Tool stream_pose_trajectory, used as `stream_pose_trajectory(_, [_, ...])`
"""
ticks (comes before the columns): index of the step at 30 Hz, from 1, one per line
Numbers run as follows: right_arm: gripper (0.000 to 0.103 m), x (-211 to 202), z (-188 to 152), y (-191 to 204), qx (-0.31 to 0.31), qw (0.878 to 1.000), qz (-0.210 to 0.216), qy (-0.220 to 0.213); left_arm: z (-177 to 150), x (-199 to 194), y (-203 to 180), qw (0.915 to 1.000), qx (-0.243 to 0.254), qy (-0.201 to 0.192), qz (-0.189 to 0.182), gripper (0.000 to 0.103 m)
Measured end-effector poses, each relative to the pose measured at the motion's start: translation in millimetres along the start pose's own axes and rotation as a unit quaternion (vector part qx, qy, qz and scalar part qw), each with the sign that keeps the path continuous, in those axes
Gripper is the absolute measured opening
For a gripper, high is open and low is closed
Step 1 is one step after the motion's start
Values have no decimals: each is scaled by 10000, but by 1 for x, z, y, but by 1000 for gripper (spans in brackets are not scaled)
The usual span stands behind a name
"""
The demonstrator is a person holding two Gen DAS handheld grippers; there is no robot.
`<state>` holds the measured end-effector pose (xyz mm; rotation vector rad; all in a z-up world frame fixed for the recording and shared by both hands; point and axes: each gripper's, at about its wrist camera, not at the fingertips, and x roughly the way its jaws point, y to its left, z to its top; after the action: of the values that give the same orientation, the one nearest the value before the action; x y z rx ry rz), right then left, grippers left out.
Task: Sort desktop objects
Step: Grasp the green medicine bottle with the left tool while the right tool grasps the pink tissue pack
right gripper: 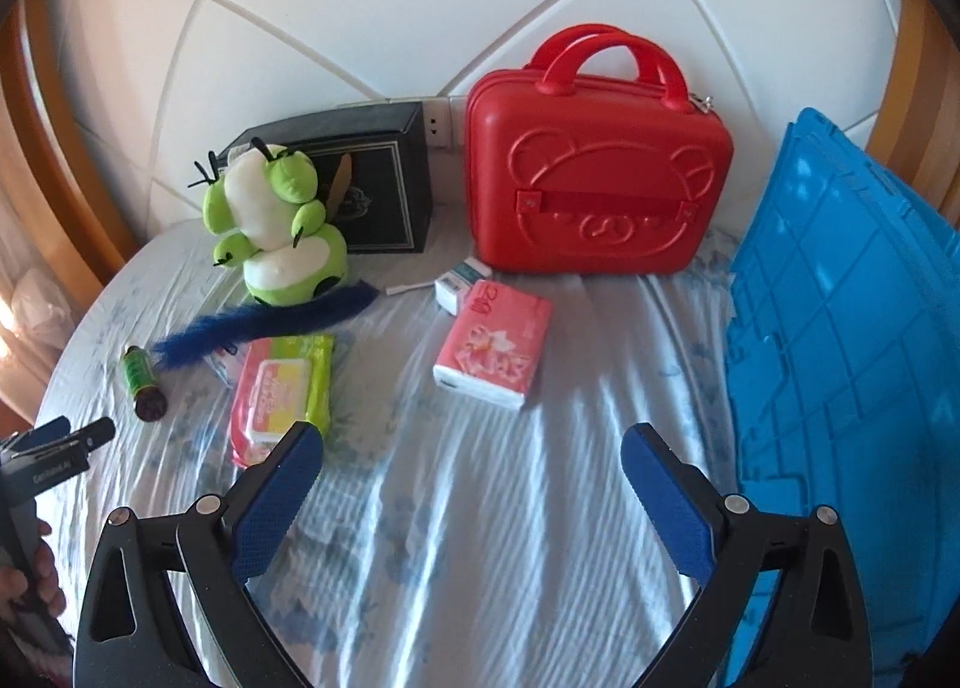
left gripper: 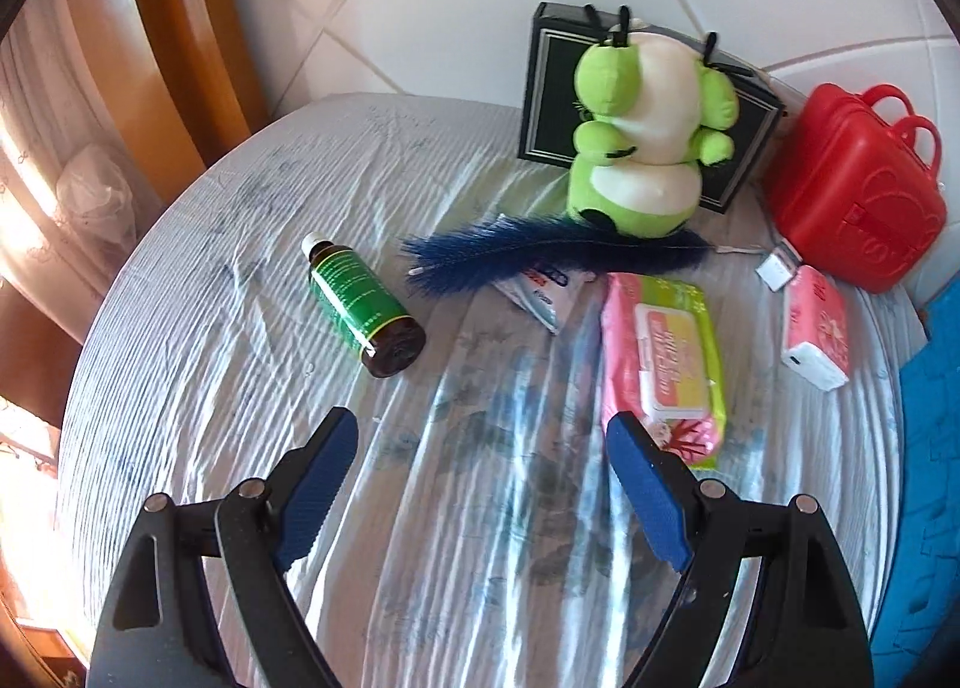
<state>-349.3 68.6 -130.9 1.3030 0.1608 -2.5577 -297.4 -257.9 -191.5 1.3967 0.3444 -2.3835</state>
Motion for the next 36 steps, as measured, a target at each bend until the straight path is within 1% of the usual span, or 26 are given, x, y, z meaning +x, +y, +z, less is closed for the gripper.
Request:
stream_pose_trajectory(4, [101,45,15,1,81,9997,3,214,20,37,26,9995,-263,130,150,85])
stream_pose_trajectory(8, [101,96,26,-2,204,9986,-105,479,38,79,46,9979,-485,334,272,85])
stream_pose_trajectory(11, [101,130,30,-4,269,9973,-160,668,47,111,59,9960,-654,525,293,85])
stream_pose_trajectory(17, [101,187,36,-7,300,9944,-308,962,54,152,69,9932,-825,725,392,85])
stream_pose_trajectory(23, [101,217,38,-13,388,9924,-366,1108,52,173,76,9914,-886,827,486,85])
stream_pose_trajectory(30, [101,237,37,-19,469,9905,-501,1193,48,184,82,9902,-901,886,602,85])
stream_pose_trajectory(31, [103,240,37,-20,480,9903,-495,1209,48,184,83,9903,-920,859,586,85])
stream_pose_trajectory(36, [103,253,35,-24,550,9891,-419,1298,49,184,84,9905,-970,807,546,86])
